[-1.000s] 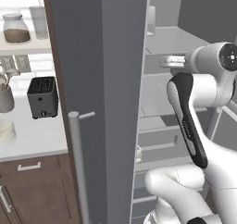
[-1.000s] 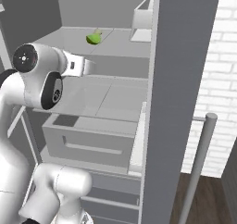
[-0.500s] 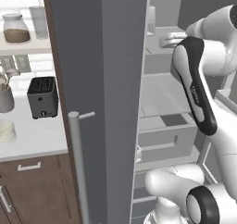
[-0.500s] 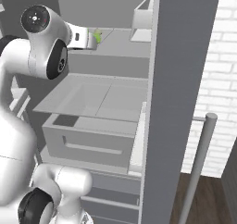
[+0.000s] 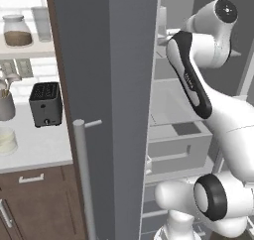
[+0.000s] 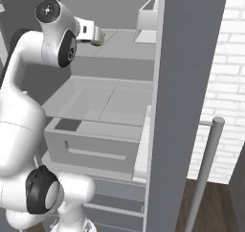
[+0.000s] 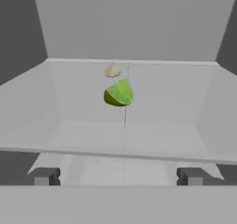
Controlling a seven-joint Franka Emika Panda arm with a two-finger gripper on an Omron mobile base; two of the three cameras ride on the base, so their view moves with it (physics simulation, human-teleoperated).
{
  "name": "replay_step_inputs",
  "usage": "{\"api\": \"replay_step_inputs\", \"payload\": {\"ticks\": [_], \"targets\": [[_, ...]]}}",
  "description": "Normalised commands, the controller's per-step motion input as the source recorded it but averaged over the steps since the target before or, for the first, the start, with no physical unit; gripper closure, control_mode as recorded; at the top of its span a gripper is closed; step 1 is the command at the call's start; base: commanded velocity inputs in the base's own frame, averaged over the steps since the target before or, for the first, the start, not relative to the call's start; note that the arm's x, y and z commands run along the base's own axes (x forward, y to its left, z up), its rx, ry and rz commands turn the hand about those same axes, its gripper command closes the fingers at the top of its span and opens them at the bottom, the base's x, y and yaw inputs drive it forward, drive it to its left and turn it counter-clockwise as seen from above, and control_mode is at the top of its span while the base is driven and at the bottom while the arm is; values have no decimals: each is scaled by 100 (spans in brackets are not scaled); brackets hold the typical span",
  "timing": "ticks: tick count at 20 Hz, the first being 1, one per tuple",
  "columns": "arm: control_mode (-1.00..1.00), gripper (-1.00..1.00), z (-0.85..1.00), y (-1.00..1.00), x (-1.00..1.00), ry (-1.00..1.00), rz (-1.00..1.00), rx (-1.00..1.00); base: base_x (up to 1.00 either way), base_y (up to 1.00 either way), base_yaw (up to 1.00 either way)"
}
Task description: Grab a lemon wedge from the fridge and one ice cube from the ice bowl, and put them in the glass of lemonade.
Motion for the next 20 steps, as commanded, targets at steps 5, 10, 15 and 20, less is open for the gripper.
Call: {"api": "replay_step_inputs", "payload": {"ticks": [5, 10, 15, 20], "targets": [[-100, -100, -7, 34, 67, 4, -4, 0, 0, 0, 0], [-100, -100, -29, 0, 51, 4, -1, 0, 0, 0, 0], [-100, -100, -6, 0, 63, 2, -6, 0, 0, 0, 0], [-100, -100, -1, 0, 54, 3, -7, 0, 0, 0, 0]]}}
